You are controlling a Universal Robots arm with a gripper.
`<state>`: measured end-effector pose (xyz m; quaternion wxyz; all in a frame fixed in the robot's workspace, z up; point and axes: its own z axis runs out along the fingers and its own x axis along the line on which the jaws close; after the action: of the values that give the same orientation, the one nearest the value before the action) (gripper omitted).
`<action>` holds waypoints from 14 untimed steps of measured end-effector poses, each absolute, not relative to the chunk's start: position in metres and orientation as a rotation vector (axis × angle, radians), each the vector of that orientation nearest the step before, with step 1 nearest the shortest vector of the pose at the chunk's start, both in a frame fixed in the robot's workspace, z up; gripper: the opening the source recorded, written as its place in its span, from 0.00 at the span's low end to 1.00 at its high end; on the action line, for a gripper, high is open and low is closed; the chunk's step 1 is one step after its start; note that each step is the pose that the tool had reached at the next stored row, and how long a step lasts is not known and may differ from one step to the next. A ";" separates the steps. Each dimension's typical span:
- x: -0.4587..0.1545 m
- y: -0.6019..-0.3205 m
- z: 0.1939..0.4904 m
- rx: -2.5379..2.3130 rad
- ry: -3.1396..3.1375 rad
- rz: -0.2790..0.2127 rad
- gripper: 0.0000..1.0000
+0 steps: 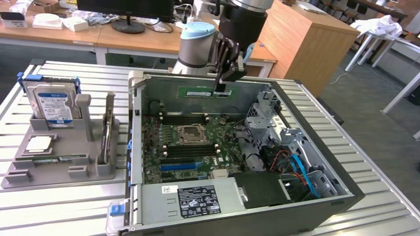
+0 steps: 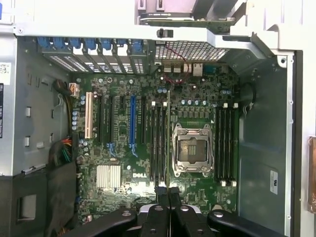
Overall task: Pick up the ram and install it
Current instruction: 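Pick up the ram and move it above insertion slot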
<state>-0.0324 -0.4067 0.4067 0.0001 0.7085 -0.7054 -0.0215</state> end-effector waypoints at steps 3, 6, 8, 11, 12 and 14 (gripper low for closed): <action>-0.032 -0.407 0.402 2.226 -2.216 -0.067 0.11; -0.032 -0.407 0.397 2.226 -2.216 -0.067 0.11; -0.032 -0.407 0.395 2.226 -2.216 -0.067 0.11; -0.032 -0.407 0.391 2.226 -2.216 -0.067 0.11; -0.032 -0.407 0.389 2.226 -2.216 -0.067 0.11; -0.032 -0.407 0.386 2.226 -2.216 -0.067 0.11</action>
<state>-0.0324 -0.4067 0.3861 0.0000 0.7085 -0.7054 -0.0213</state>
